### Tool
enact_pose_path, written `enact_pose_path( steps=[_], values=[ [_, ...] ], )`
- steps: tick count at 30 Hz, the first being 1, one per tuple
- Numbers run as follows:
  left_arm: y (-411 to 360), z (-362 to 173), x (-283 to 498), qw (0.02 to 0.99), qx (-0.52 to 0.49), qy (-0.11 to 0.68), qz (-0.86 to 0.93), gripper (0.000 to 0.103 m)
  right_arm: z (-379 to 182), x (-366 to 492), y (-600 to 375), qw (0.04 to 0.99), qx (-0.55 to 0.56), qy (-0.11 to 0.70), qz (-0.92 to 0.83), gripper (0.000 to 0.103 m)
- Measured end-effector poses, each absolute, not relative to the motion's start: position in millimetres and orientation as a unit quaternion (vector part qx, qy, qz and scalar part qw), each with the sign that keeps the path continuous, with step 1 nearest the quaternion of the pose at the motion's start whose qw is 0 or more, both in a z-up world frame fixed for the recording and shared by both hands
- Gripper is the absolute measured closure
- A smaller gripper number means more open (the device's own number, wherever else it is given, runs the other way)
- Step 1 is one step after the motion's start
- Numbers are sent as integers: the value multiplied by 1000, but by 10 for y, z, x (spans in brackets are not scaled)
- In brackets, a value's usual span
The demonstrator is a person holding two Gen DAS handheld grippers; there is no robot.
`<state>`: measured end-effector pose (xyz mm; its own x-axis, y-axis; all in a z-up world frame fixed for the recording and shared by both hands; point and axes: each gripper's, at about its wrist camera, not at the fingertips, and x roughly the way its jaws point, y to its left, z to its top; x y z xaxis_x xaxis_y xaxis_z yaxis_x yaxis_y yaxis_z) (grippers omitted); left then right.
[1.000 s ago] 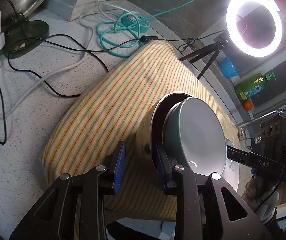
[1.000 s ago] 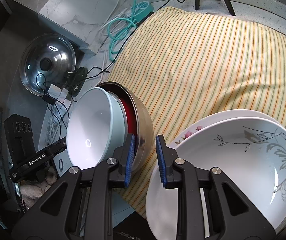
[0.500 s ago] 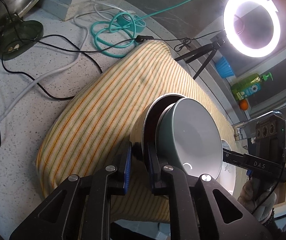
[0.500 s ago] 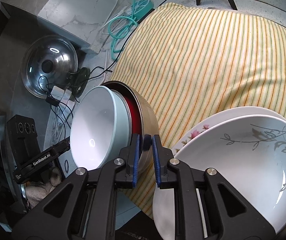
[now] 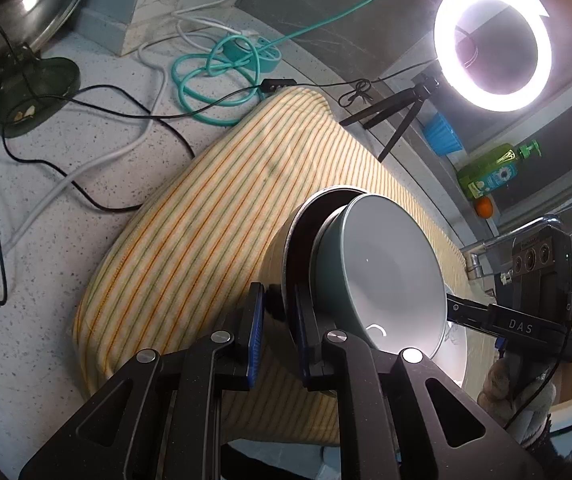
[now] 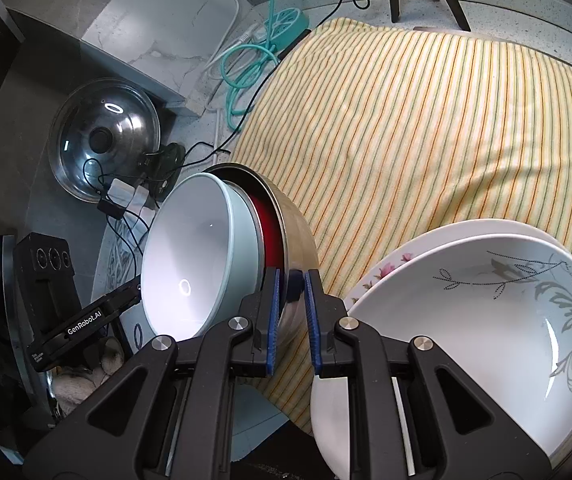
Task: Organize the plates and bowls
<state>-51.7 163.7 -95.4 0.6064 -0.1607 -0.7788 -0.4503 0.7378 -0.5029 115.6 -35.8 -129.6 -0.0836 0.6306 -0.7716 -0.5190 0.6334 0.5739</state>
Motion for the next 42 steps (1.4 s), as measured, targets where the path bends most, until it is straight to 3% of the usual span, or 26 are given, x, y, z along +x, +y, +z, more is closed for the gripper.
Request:
enact_pose_path(
  steps=[19, 42],
  values=[
    [1097, -411, -203, 864, -303, 402, 20, 91, -765, 1201, -1229, 714, 89, 563, 408, 89],
    [228, -679, 125, 842, -270, 463, -59, 91, -1066, 1230, -2323, 734, 123, 582, 327, 89]
  ],
)
